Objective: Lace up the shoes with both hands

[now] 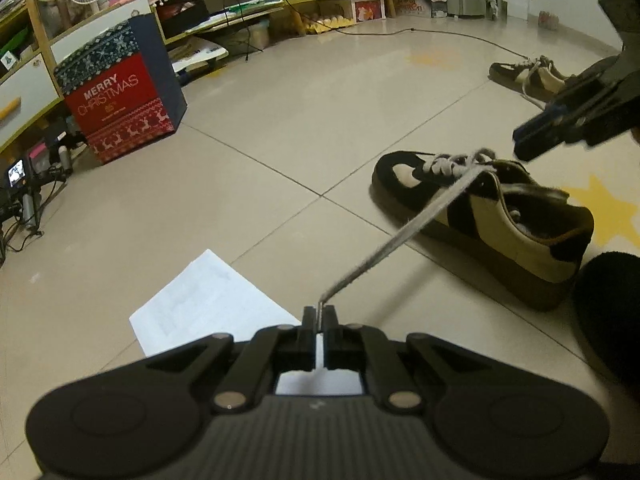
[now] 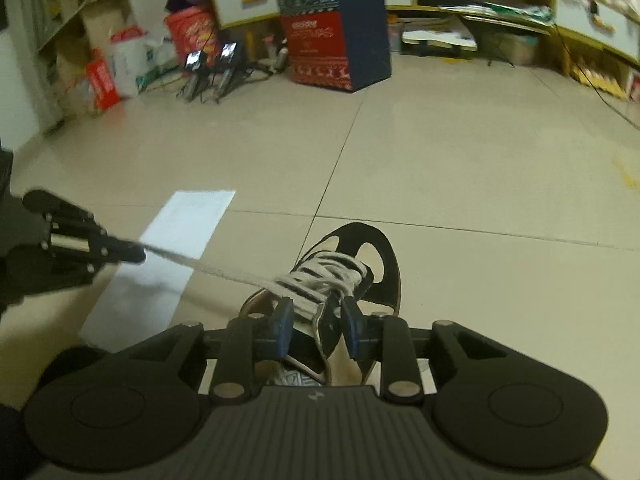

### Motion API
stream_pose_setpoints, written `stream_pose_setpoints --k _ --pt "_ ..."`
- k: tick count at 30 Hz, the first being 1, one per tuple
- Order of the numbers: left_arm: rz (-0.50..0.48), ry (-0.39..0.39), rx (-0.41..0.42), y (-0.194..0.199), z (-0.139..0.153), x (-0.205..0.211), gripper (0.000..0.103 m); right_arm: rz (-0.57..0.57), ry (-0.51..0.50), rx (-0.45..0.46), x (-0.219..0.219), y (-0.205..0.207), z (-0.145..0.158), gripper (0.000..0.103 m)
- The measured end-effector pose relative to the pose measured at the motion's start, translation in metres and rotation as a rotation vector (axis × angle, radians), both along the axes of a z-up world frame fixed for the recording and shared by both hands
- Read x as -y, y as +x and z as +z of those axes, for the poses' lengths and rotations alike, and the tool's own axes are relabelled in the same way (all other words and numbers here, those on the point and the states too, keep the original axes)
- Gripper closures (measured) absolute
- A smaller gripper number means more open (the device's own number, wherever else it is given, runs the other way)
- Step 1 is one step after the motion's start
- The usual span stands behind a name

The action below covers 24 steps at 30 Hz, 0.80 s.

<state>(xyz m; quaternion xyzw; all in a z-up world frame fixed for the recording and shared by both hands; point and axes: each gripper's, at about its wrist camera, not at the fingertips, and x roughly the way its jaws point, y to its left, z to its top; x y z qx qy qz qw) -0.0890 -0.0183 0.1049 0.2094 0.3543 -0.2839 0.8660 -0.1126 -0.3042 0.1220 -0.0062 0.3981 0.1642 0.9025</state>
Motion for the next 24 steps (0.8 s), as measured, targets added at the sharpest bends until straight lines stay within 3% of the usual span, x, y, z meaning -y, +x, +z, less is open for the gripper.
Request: stream_pose_setpoints --k 2,4,8,10,11,12,14,16,19,23,24 --pt "0.004 0.0 0.018 -0.001 0.004 -0.001 0.1 -0.005 -0.045 -0.02 -0.007 0.008 -0.009 0.077" --pt "0.011 0.002 0.038 -0.003 0.008 -0.001 0.1 -0.003 -0.005 -0.061 -0.01 0.013 -0.014 0.088" --pt "0.038 -0.007 0.067 -0.006 0.014 -0.003 0.1 -0.001 -0.047 -0.066 -0.018 0.012 -0.015 0.09" --pt "0.06 0.03 0.069 -0.008 0.012 -0.007 0.099 -0.024 -0.045 -0.067 -0.014 0.013 -0.014 0.092" --pt "0.071 0.049 0.069 -0.008 0.012 -0.009 0.103 -0.035 -0.044 -0.067 -0.012 0.013 -0.013 0.092" --pt "0.125 0.117 0.097 -0.007 0.008 -0.013 0.103 -0.048 -0.06 -0.061 -0.011 0.012 -0.013 0.092" --pt "0.194 0.125 0.052 0.002 0.008 -0.042 0.103 -0.076 -0.115 -0.041 -0.009 0.008 -0.014 0.092" --pt "0.225 0.097 -0.012 0.009 0.01 -0.068 0.103 -0.06 -0.071 -0.042 -0.002 0.007 -0.013 0.092" --pt "0.18 0.002 -0.036 0.008 0.019 -0.069 0.101 -0.025 -0.038 -0.042 -0.004 0.008 -0.013 0.091" --pt "0.002 -0.039 -0.036 0.009 0.01 -0.009 0.095 -0.016 -0.071 -0.026 -0.011 0.009 -0.015 0.089" --pt "-0.049 -0.051 -0.039 0.009 0.008 0.009 0.087 -0.005 -0.072 -0.018 -0.011 0.008 -0.014 0.088"
